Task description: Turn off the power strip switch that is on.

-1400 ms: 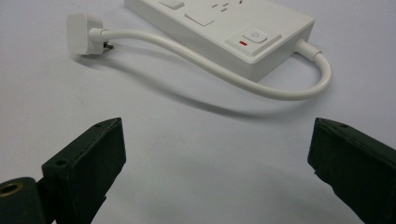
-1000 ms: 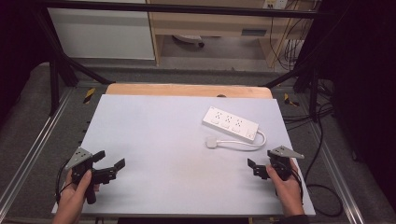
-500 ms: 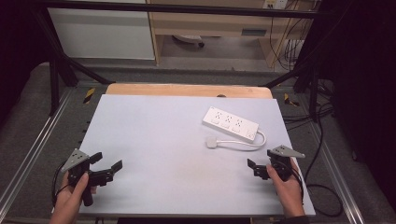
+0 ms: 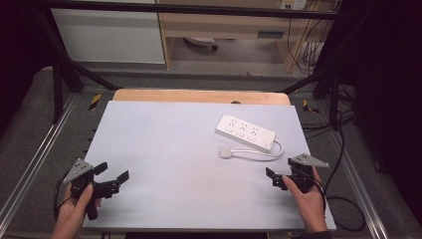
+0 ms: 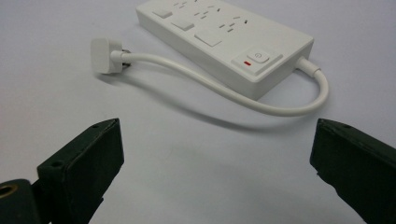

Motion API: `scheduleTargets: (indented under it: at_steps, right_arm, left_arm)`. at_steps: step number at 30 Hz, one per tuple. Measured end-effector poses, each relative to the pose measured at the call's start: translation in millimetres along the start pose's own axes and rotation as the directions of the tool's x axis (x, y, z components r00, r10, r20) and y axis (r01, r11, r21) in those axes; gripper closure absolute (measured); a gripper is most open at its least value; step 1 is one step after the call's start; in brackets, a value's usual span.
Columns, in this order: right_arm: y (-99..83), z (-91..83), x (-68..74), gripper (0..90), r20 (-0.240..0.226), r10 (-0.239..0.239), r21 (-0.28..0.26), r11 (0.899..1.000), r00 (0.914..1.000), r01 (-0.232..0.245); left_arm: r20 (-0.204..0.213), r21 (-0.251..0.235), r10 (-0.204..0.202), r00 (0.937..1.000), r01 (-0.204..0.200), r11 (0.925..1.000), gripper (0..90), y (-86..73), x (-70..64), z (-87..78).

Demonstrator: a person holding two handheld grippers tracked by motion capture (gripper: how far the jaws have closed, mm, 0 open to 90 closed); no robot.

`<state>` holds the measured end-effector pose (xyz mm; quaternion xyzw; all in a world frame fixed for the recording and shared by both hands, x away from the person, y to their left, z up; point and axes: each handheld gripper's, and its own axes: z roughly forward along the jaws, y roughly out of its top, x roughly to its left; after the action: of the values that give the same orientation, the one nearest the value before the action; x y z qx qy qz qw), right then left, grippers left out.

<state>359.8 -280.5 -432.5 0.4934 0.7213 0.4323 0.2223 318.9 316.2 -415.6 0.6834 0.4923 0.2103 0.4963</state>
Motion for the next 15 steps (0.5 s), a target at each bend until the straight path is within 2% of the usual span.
scheduleTargets:
  at_steps: [8,15]
  right_arm:
    - [5.4,-3.0,6.6,5.6,-0.01,0.016,-0.035,0.999,0.9998,-0.016]
    - [15.2,-1.2,4.0,4.5,0.022,0.052,-0.055,0.997,0.9984,-0.051]
  left_arm:
    - [0.0,0.001,-0.007,1.0,0.007,1.0,6.1,-0.8,0.6,0.7]
    - [-0.003,0.01,-0.007,1.0,0.007,0.9999,6.2,-1.9,1.5,0.1]
